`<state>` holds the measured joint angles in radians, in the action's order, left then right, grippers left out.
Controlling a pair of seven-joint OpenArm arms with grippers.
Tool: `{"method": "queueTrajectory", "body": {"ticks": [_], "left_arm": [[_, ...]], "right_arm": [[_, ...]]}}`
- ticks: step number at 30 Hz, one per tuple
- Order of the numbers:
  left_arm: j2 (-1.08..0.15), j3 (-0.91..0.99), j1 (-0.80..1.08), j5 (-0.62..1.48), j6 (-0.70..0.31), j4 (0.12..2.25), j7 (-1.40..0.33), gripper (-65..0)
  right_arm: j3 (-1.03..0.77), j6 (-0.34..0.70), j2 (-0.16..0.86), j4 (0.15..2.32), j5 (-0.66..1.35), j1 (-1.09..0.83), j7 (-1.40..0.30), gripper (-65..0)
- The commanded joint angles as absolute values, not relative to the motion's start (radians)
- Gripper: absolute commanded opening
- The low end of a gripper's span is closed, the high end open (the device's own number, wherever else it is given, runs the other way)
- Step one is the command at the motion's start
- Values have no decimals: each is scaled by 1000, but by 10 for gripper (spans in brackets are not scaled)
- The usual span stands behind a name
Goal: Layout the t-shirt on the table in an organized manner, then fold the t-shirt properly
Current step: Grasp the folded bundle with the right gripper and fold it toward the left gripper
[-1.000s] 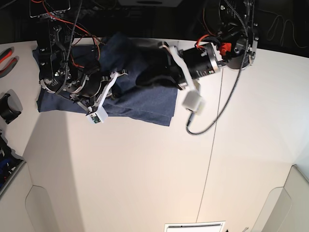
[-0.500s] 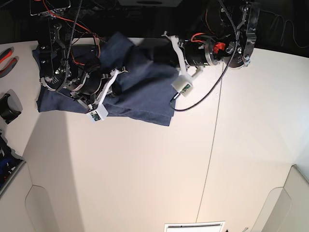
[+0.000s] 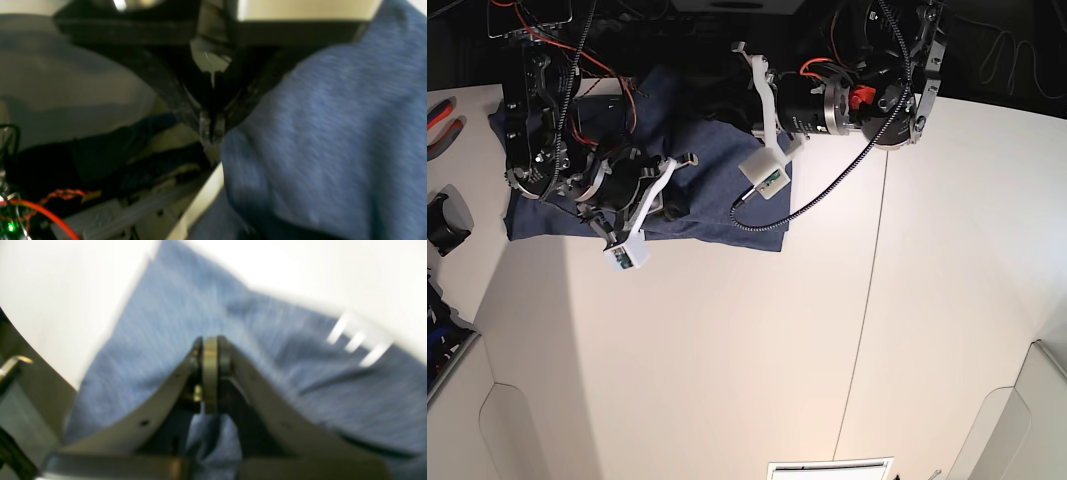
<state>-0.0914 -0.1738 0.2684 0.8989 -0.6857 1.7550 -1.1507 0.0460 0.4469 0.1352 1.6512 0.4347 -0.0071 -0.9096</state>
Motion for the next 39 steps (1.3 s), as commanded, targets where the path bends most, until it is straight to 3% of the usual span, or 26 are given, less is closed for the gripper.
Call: {"method": "queueTrajectory", "body": {"ticks": [1, 4, 6, 7, 14, 18, 29, 31, 34, 39], "left_arm": [[-89, -164, 263, 925, -698, 1782, -1121, -650], [-89, -139, 263, 925, -698, 1789, -1115, -650], [-89, -126, 263, 924, -698, 1789, -1115, -650], [-89, -121, 263, 924, -698, 1789, -1115, -650], [-89, -117, 263, 924, -698, 1789, -1096, -650], [-89, -117, 263, 924, -698, 1789, -1096, -650], [-89, -117, 263, 923, -698, 1789, -1096, -650], [-89, -117, 263, 923, -698, 1789, -1096, -650], [-89, -117, 263, 923, -698, 1789, -1096, -650], [-89, -117, 263, 923, -698, 1789, -1096, -650]], "right_arm": [[32, 453, 138, 1692, 453, 19, -887, -650], [-3, 453, 138, 1763, 452, 37, -891, -639], [-31, 453, 138, 1799, 449, 46, -895, -444], [-45, 453, 138, 1806, 440, 50, -895, -390], [-98, 453, 138, 1679, 404, 81, -904, -380], [-98, 452, 138, 1549, 413, 131, -937, -341], [-96, 480, 138, 1368, 582, 174, -1052, -343], [-96, 479, 138, 1368, 584, 174, -1053, -405], [-96, 479, 138, 1369, 584, 174, -1063, -650], [-96, 480, 138, 1372, 537, 179, -1039, -650]]}}
